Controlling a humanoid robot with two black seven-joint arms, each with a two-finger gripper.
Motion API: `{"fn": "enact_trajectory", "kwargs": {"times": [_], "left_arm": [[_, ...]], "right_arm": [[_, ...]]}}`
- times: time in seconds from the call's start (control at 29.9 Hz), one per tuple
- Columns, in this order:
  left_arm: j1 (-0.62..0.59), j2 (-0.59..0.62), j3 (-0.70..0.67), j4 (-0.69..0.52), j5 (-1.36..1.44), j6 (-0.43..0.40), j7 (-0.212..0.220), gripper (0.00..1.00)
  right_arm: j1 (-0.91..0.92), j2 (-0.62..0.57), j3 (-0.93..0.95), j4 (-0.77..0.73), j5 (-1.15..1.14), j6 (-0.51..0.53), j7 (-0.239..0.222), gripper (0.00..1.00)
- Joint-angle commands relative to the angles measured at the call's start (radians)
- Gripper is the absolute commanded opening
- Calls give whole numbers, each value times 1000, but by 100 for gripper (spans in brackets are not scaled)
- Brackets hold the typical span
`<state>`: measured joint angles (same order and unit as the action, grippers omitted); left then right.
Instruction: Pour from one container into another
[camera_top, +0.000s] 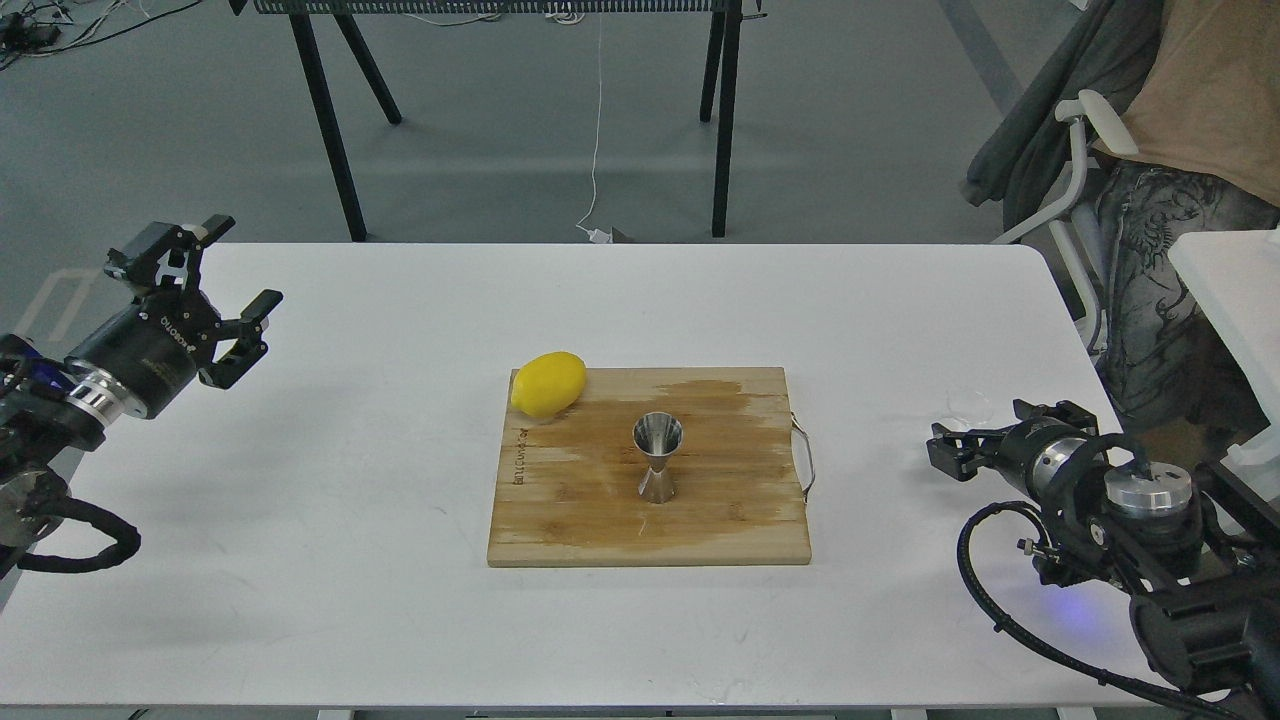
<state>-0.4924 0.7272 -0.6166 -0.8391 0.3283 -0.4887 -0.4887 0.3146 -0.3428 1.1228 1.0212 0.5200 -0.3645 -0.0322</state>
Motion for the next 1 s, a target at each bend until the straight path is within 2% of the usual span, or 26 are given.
{"fn": "enact_trajectory", "kwargs": {"times": [0.0,0.5,0.74,0.97], "left_arm": [[0,0,0,0,0,0,0,92],[0,0,0,0,0,0,0,92],[0,0,-2,0,0,0,0,92],[0,-2,-2,0,0,0,0,92]], "right_arm": [[11,13,0,-32,0,25,0,98],[31,50,-20,-98,-15,64,0,96],[31,54,-20,-98,-31,64,2,86],[40,59,-20,-105,-31,65,3,81]]}}
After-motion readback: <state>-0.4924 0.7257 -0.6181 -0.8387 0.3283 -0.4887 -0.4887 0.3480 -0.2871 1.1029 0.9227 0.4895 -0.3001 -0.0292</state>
